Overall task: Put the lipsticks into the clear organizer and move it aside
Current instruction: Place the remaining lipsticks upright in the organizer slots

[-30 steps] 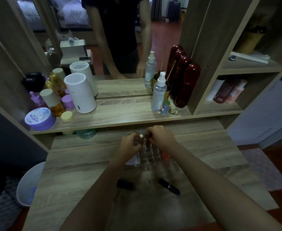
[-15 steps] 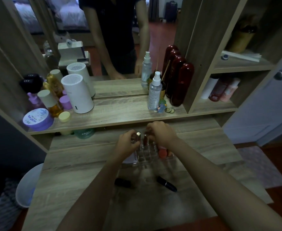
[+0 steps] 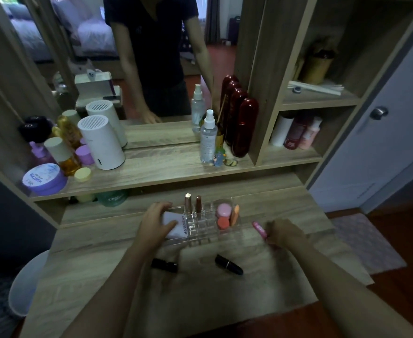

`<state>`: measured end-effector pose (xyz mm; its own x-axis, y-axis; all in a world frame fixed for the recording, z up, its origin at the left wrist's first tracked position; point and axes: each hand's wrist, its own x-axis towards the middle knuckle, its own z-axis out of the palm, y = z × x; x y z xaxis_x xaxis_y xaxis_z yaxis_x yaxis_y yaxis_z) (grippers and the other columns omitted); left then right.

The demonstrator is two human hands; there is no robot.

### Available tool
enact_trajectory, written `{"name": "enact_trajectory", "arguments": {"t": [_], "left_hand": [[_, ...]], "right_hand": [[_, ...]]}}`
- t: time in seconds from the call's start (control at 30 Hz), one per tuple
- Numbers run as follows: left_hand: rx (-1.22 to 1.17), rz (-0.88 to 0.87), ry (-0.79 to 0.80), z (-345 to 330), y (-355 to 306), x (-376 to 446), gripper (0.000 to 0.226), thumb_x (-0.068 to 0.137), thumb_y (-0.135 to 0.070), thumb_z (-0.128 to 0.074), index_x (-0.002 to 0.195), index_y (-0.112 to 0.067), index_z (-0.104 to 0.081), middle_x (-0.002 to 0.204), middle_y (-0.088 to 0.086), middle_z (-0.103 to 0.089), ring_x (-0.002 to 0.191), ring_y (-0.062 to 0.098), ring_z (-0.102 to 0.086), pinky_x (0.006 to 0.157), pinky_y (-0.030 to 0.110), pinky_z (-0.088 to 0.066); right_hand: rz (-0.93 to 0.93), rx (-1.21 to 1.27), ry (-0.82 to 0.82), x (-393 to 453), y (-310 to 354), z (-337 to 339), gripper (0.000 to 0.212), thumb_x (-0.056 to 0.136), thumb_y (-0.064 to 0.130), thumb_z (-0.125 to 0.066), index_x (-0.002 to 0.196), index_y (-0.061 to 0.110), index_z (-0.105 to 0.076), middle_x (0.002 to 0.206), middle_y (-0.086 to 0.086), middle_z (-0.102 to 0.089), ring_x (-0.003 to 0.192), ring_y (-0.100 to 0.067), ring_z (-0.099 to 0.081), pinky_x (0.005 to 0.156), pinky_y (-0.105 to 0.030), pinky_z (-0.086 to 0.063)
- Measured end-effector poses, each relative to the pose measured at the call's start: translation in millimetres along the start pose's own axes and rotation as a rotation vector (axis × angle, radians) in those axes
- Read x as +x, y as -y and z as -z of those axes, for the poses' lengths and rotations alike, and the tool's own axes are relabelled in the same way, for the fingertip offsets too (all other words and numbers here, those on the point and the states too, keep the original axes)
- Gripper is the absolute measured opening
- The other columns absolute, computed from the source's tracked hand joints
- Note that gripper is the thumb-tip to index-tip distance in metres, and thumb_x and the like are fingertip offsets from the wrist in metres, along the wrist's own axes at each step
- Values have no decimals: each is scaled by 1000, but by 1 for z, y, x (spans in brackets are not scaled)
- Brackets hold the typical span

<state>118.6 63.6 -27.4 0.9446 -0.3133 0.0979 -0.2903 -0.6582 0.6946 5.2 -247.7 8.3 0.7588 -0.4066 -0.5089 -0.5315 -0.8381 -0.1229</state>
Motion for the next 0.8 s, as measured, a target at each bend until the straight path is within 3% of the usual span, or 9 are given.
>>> {"name": "enact_trajectory", "arguments": {"t": [0.13,0.23,0.37,0.5,0.57,0.63,0.7,0.8], "left_hand": [[80,6,-2,6,7,-13,36,77,-17,-72,110,-16,-60,111,4,-57,98,17,-54,79,30,-45],[118,-24,-4,8,4,-19,29,77,-19,-71,104,-18,-61,105,0,-55,94,14,-51,76,29,-44],[122,-120,19,8,-5,-23,21,76,-15,-70,96,-16,-64,97,-1,-60,84,11,-53,69,26,-42],[198,-139,199,3,-13,-35,6,80,-22,-64,87,-20,-64,88,-1,-66,76,18,-61,62,28,-44],[272,-171,283,1,-14,-41,8,82,-21,-58,85,-22,-65,90,-2,-70,81,20,-64,62,26,-42],[336,-172,348,4,-12,-44,21,80,-15,-53,92,-22,-69,96,-3,-72,87,20,-66,69,28,-49],[358,-142,428,7,-7,-47,28,76,-10,-55,98,-22,-69,104,-2,-71,93,19,-66,77,31,-54],[418,-93,554,11,2,-55,36,80,-18,-63,115,-23,-63,124,-4,-62,111,14,-60,91,32,-52]], "right_hand": [[-10,33,-1,-4,-10,-13,30,85,25,-63,113,15,-68,118,-15,-68,110,-30,-65,91,-33,-51],[-19,171,-42,-7,-10,-9,26,90,26,-61,109,11,-70,111,-17,-71,102,-31,-67,91,-36,-53],[39,383,-364,-12,3,24,21,95,20,-57,105,3,-63,104,-19,-69,97,-33,-65,88,-46,-54],[257,419,-658,-25,42,65,12,90,16,-61,97,6,-64,86,-7,-63,88,-28,-64,68,-32,-45],[385,350,-648,-28,65,75,9,87,14,-63,94,9,-66,84,-4,-65,86,-26,-65,66,-28,-42],[460,243,-557,-28,87,74,13,86,15,-63,98,14,-68,97,-7,-71,94,-28,-65,72,-30,-45],[489,130,-467,-24,106,66,20,86,17,-62,105,17,-67,110,-8,-69,104,-29,-63,80,-33,-48],[504,4,-387,-14,123,51,20,90,16,-58,108,17,-67,114,-9,-69,106,-30,-64,84,-38,-51]]}}
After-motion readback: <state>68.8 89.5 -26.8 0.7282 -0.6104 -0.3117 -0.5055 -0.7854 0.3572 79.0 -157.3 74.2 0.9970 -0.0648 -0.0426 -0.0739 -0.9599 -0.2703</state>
